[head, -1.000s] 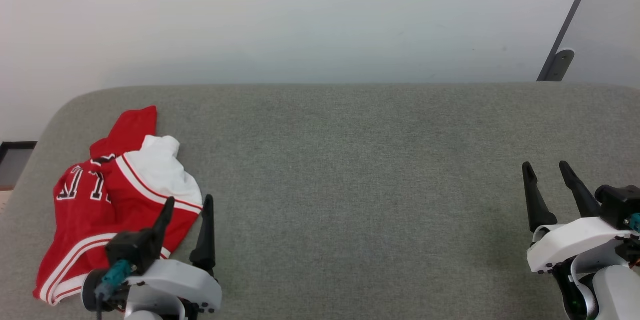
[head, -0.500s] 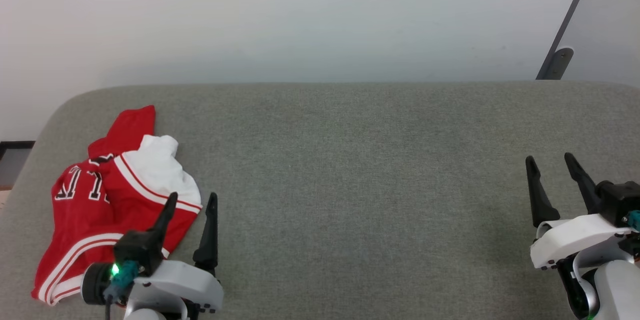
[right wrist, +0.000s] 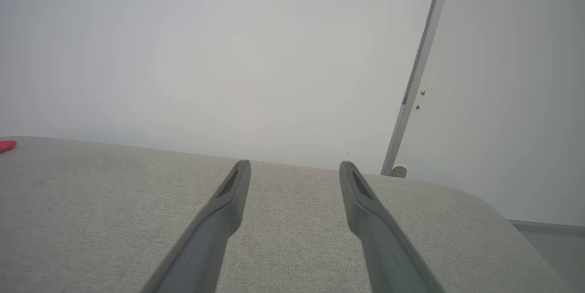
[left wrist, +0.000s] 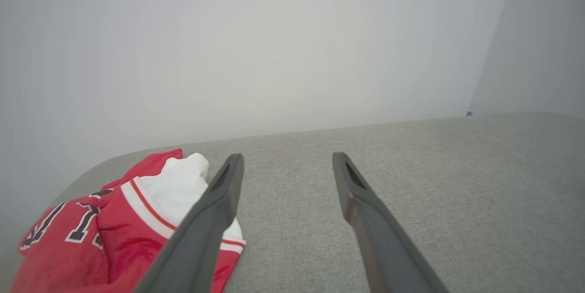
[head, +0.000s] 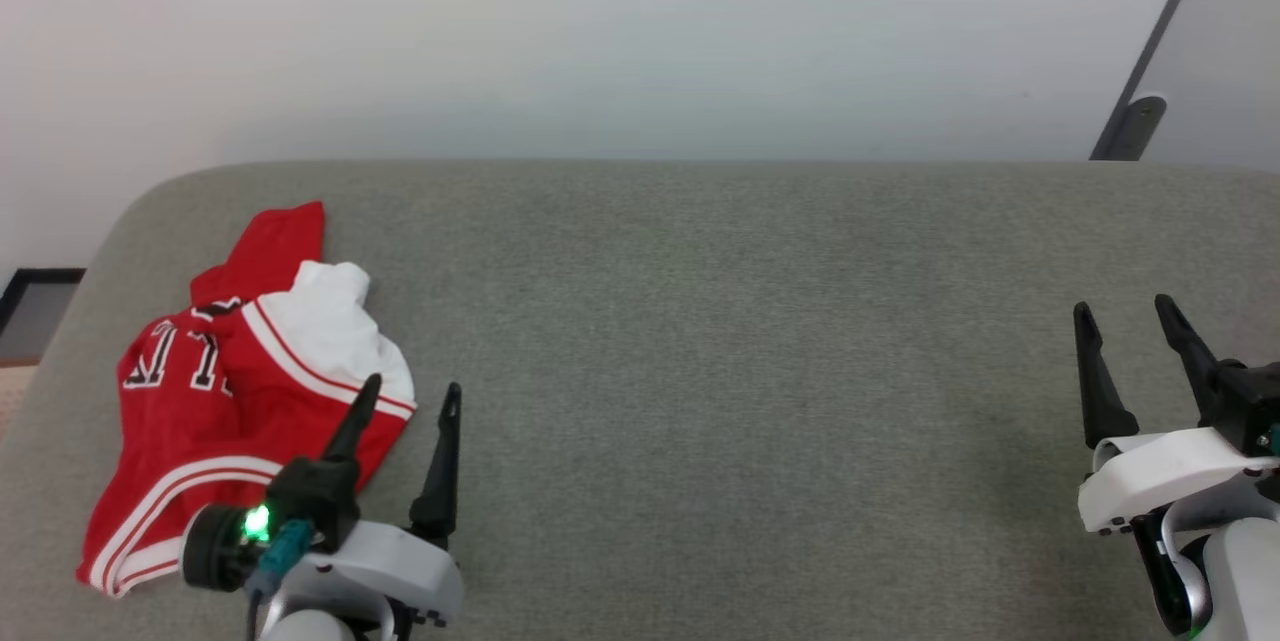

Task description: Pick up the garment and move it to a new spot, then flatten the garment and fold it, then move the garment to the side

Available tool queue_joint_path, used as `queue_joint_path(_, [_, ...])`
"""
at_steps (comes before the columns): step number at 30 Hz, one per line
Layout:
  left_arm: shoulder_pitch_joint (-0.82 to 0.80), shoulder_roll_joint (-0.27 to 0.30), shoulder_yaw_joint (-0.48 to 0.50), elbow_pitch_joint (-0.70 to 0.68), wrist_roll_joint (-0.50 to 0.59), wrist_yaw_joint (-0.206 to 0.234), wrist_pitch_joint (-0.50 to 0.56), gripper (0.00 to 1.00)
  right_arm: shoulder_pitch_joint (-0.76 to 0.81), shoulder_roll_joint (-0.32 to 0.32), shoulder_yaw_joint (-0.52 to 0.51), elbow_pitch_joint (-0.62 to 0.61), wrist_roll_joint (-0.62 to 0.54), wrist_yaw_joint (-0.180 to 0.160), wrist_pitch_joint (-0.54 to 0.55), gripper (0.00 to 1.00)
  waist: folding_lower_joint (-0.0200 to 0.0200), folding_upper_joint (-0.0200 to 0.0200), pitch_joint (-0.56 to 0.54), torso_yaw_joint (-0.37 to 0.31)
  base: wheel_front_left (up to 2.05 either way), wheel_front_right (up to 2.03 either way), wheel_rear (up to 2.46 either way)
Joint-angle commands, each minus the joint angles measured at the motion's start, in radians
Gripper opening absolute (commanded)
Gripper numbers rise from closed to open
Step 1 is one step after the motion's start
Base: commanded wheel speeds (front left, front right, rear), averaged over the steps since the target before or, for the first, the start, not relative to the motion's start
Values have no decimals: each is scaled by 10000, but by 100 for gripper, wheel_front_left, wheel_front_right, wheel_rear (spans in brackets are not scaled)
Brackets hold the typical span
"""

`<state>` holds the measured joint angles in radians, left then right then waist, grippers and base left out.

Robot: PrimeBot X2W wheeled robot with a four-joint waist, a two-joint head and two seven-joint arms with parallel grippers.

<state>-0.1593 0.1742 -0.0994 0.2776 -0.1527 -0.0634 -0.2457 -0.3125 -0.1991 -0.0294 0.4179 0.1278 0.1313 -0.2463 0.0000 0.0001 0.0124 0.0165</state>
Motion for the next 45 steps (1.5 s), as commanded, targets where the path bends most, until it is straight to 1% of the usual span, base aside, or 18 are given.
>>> queue_joint_path(1, [-144, -26, -32, 22, 248, -58, -61, 100, 21, -3, -72, -36, -185, -9, -57, 100, 0, -1, 36, 101, 0, 0, 0])
queue_joint_path(5, [-265, -102, 2, 144, 548, -74, -128, 100, 91, -10, -161, -75, -399, -10, -135, 100, 0, -1, 104, 414, 0, 0, 0])
queue_joint_path(8, [-320, -184, 60, 223, 784, -29, -188, 100, 123, -45, -113, -100, -563, -10, -192, 100, 0, -1, 153, 788, 0, 0, 0])
queue_joint_path(13, [-290, -349, 253, 302, 788, 36, -187, 100, 143, -42, 24, -209, -605, -10, -200, 100, 0, -1, 247, 1667, 0, 0, 0])
queue_joint_path(18, [-130, -501, 367, 432, 823, 88, -187, 100, 152, -22, 197, -230, -558, -12, -201, 100, 0, -1, 228, 2716, 0, 0, 0])
queue_joint_path(24, [116, -643, 576, 451, 854, 205, -187, 100, 259, 204, 513, -233, -487, -12, -201, 100, 0, -1, 144, 3854, 0, 0, 0])
queue_joint_path(31, [597, -870, 703, 258, 823, 359, -187, 100, 382, 470, 1041, -142, -364, -12, -200, 100, 0, -1, 104, 4958, 0, 0, 0])
queue_joint_path(37, [1095, -1056, 1170, -332, 571, 720, -187, 100, -82, 580, 1852, 26, -180, -12, -200, 100, 0, -1, 351, 5154, 0, 0, 0])
queue_joint_path(40, [1294, -1132, 1364, -610, 424, 826, -187, 100, -302, 576, 2190, 145, -110, -12, -200, 100, 0, -1, 426, 5202, 0, 0, 0])
queue_joint_path(45, [1463, -1188, 1613, -788, 218, 740, -187, 100, -486, 568, 2457, 252, 64, -12, -200, 100, 0, -1, 451, 5206, 0, 0, 0])
